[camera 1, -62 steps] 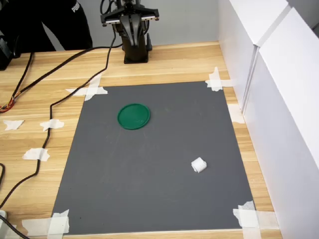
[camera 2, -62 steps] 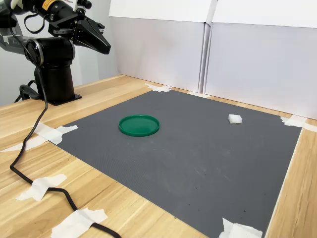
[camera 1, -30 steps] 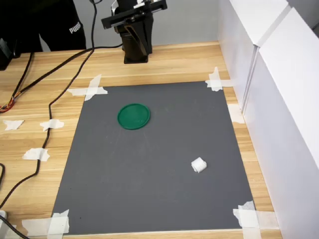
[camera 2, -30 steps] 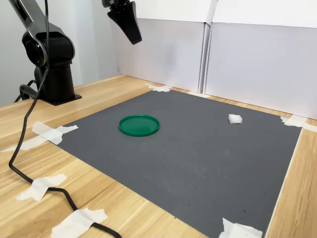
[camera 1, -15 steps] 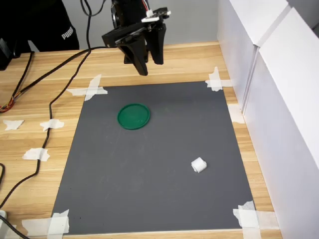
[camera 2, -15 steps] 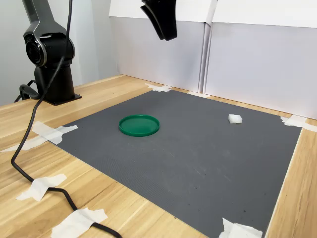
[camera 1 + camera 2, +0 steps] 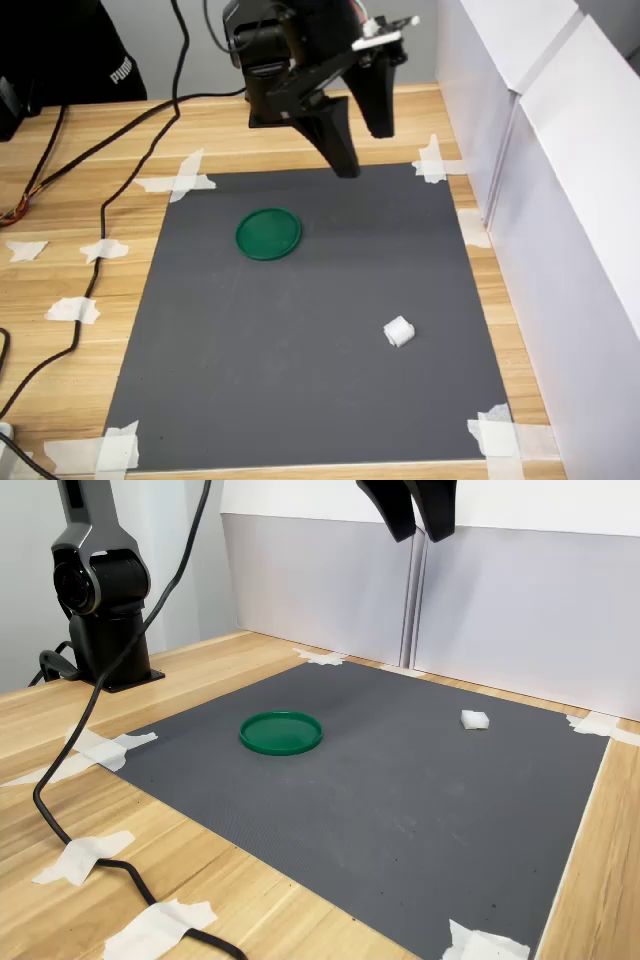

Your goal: Grasp a white terminal and put it on the green lid.

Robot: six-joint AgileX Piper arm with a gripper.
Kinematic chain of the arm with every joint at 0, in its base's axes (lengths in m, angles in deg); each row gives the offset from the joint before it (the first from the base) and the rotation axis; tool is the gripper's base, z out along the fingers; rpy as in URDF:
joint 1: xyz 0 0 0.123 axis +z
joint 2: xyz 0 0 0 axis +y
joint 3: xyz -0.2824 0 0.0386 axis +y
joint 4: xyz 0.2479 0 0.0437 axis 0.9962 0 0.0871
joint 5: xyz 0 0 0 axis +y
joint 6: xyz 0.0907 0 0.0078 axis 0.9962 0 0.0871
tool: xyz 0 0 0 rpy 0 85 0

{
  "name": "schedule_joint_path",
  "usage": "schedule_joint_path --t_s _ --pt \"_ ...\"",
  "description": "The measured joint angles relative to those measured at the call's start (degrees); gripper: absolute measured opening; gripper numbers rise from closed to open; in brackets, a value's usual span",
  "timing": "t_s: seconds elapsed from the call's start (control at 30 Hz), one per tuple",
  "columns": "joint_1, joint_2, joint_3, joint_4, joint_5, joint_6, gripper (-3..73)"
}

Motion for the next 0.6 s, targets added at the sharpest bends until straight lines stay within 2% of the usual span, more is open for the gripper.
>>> schedule_joint_path --t_s 0.4,0.6 --pt "0.7 9.5 -0.7 -3.2 -1.1 2.6 71.5" --pt "0.8 12.1 -0.8 -2.8 -5.0 0.3 71.3"
